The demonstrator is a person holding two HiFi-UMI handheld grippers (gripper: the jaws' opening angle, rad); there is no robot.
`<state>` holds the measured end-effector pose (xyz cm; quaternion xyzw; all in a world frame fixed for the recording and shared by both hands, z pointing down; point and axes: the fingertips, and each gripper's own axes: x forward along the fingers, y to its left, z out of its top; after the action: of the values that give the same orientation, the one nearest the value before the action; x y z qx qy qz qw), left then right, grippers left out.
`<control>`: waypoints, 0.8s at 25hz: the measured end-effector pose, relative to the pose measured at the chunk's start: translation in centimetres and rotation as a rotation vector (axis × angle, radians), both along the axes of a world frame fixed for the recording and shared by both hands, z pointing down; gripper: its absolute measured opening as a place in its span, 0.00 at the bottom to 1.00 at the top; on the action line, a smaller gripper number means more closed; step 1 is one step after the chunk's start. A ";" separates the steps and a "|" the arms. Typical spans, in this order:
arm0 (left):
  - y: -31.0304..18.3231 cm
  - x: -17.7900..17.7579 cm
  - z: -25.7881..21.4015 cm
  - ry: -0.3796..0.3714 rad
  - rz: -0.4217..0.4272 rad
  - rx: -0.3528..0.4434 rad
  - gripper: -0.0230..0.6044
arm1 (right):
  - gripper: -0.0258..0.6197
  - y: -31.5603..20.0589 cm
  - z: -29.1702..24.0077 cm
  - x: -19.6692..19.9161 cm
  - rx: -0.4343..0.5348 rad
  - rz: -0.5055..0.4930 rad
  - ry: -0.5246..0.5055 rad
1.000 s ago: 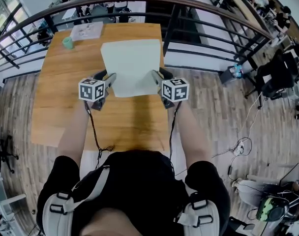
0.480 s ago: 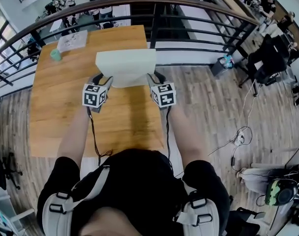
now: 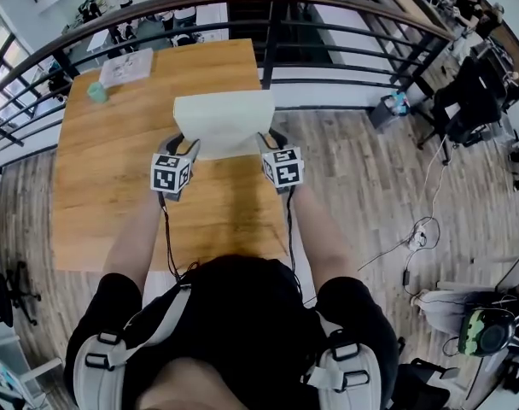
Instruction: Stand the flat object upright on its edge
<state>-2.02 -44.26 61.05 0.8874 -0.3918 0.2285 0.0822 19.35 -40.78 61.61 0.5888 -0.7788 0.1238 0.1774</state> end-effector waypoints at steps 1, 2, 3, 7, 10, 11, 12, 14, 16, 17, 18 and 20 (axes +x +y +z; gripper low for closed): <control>-0.1 0.0 0.0 0.005 -0.003 0.006 0.35 | 0.24 -0.2 0.0 0.1 0.001 -0.003 0.006; -0.1 0.1 0.1 0.008 -0.005 0.009 0.35 | 0.24 -0.3 0.0 0.1 0.001 -0.007 0.011; -0.1 0.1 0.1 0.010 -0.006 0.010 0.35 | 0.24 -0.3 0.0 0.1 0.000 -0.009 0.011; -0.1 -0.2 0.1 0.023 -0.011 -0.008 0.35 | 0.24 -0.1 0.3 0.1 -0.025 0.007 0.002; -0.3 -0.8 -0.8 0.054 -0.050 0.003 0.35 | 0.24 -0.1 -0.3 0.3 -0.018 0.041 -0.017; -0.3 -1.0 -1.3 0.064 -0.059 0.015 0.35 | 0.24 0.0 -0.8 0.5 -0.009 0.055 -0.033; -0.2 -1.2 -1.8 0.075 -0.064 0.026 0.35 | 0.24 0.1 -1.2 0.7 0.001 0.069 -0.044; 0.1 -1.6 -2.8 0.097 -0.072 0.045 0.35 | 0.24 0.5 -2.3 1.3 0.025 0.090 -0.052; 0.5 -2.2 -3.8 0.120 -0.088 0.066 0.35 | 0.24 1.3 -4.0 1.7 0.070 0.109 -0.055; 0.8 -2.6 -4.4 0.130 -0.104 0.083 0.35 | 0.24 1.8 -5.3 1.8 0.107 0.119 -0.059; 1.0 -3.2 -5.2 0.135 -0.128 0.107 0.35 | 0.24 2.4 -6.7 1.8 0.152 0.130 -0.066; 1.5 -4.9 -7.3 0.135 -0.199 0.181 0.16 | 0.24 3.8 -10.0 1.6 0.248 0.147 -0.090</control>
<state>-6.93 -42.74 53.74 0.8615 -0.4902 0.1226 0.0503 20.99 -37.02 51.66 0.6553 -0.7502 0.0658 0.0586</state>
